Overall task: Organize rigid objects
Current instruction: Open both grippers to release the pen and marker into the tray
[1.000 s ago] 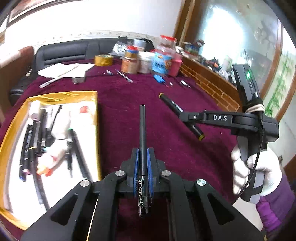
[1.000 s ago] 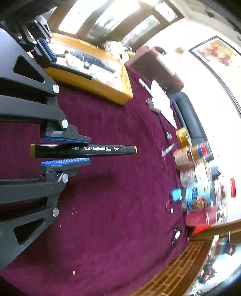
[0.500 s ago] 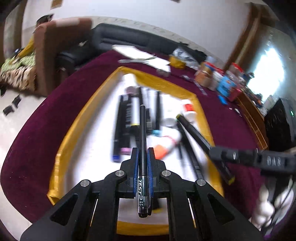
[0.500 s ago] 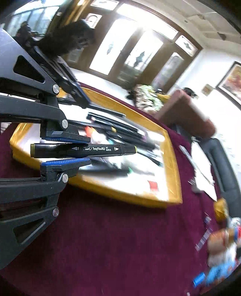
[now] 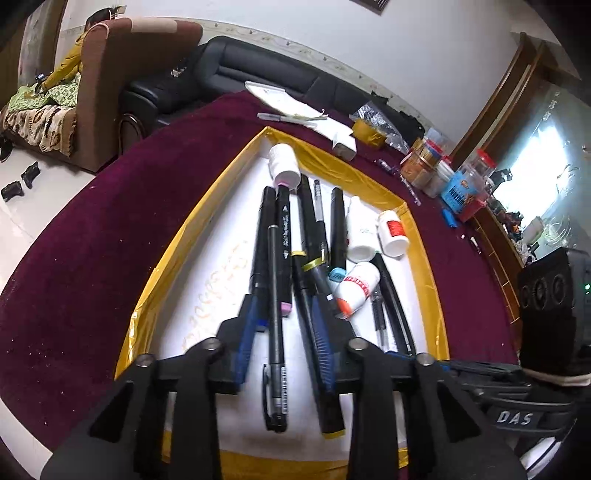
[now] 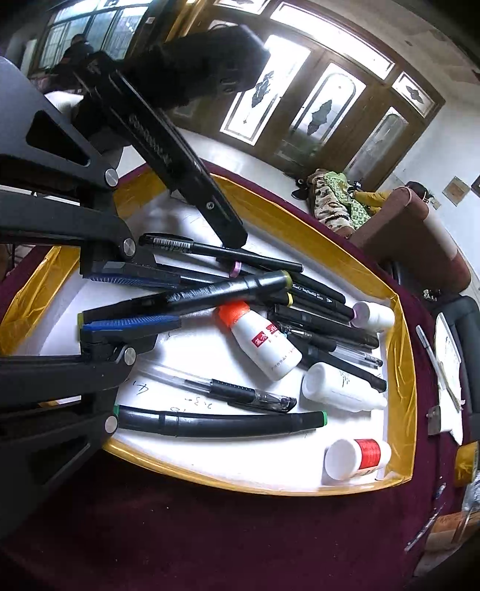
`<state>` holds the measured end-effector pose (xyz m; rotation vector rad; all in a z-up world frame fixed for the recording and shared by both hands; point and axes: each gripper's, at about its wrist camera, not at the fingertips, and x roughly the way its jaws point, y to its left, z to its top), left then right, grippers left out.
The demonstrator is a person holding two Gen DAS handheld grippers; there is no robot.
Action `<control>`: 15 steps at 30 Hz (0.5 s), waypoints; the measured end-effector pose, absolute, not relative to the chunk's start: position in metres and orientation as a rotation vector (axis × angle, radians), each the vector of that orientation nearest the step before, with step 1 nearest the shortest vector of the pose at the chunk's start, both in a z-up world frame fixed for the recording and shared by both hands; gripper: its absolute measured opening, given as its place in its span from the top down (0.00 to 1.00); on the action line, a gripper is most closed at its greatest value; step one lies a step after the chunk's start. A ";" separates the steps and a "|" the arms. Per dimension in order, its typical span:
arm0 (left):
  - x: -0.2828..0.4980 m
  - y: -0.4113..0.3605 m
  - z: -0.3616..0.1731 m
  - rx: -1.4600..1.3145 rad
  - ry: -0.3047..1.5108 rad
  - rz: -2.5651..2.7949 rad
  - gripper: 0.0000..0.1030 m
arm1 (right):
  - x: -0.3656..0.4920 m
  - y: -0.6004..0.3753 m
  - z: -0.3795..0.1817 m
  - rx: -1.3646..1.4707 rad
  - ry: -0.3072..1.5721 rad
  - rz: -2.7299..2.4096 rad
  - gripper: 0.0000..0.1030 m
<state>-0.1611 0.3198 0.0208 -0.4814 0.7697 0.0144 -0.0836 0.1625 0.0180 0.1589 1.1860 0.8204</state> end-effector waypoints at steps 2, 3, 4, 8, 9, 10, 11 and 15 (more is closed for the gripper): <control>-0.164 0.321 0.027 -0.484 0.746 0.023 0.62 | -0.083 0.165 0.016 0.161 1.190 0.846 0.85; -0.166 0.322 0.030 -0.483 0.737 0.032 0.57 | -0.083 0.164 0.016 0.169 1.195 0.855 0.85; -0.167 0.323 0.034 -0.481 0.727 0.043 0.55 | -0.080 0.166 0.015 0.184 1.202 0.862 0.85; -0.176 0.329 0.047 -0.473 0.679 0.084 0.52 | -0.064 0.176 0.008 0.241 1.229 0.894 0.81; -0.178 0.329 0.049 -0.467 0.670 0.092 0.52 | -0.060 0.176 0.007 0.254 1.229 0.891 0.81; -0.179 0.329 0.051 -0.457 0.665 0.096 0.51 | -0.057 0.175 0.007 0.264 1.226 0.879 0.81; -0.180 0.327 0.053 -0.444 0.660 0.101 0.51 | -0.052 0.172 0.007 0.275 1.214 0.860 0.81; -0.180 0.319 0.057 -0.400 0.634 0.120 0.48 | -0.053 0.158 0.016 0.290 1.170 0.864 0.80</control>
